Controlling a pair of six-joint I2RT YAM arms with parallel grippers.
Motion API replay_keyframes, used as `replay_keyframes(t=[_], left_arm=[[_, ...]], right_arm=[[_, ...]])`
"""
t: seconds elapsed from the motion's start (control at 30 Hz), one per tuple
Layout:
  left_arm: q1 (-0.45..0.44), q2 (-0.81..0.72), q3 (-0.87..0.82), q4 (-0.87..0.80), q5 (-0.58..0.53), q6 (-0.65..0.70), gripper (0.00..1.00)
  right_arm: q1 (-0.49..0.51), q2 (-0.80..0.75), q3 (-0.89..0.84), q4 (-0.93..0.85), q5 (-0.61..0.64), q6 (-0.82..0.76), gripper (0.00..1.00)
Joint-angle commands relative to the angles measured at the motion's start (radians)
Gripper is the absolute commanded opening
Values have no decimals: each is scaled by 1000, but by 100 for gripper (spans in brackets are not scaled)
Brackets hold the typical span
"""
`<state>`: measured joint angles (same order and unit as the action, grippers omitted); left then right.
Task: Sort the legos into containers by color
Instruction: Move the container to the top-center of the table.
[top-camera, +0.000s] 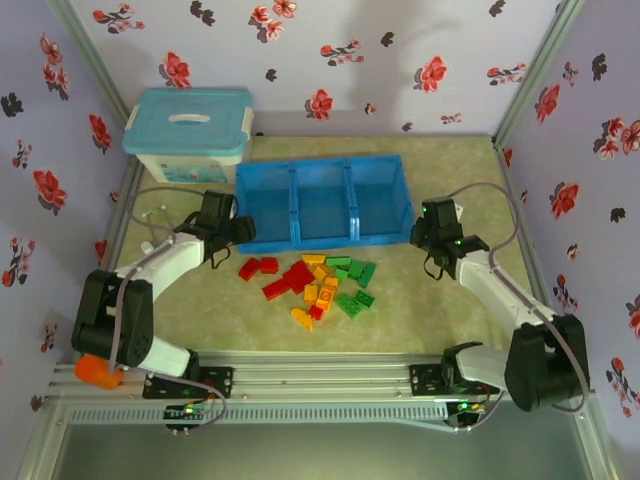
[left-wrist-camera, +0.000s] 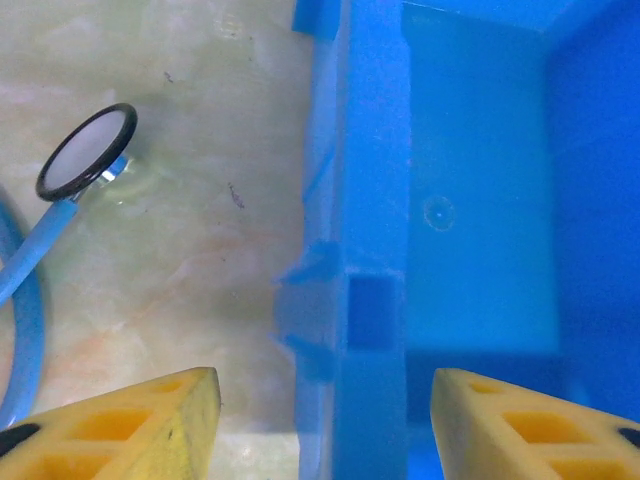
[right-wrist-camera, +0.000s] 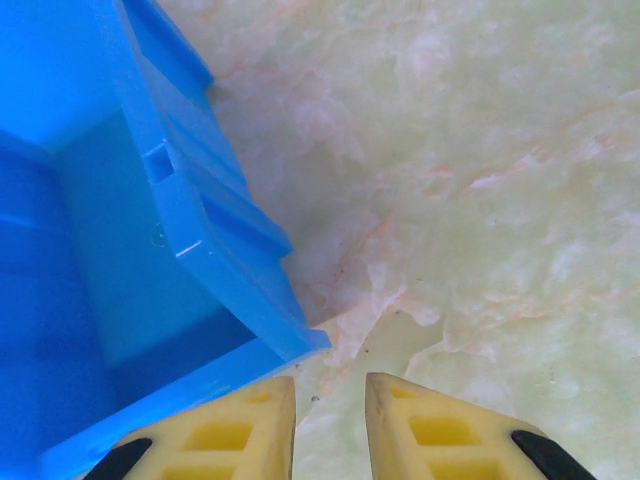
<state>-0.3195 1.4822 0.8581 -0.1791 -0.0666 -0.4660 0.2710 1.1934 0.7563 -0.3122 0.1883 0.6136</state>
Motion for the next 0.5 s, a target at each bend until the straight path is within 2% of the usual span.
replay_keyframes(t=[0.0, 0.47], left_arm=[[4, 52, 72, 16, 10, 30, 54], [-43, 218, 272, -32, 14, 71, 46]], right_arm=[[5, -45, -24, -29, 37, 11, 25], [5, -96, -77, -18, 21, 29, 24]])
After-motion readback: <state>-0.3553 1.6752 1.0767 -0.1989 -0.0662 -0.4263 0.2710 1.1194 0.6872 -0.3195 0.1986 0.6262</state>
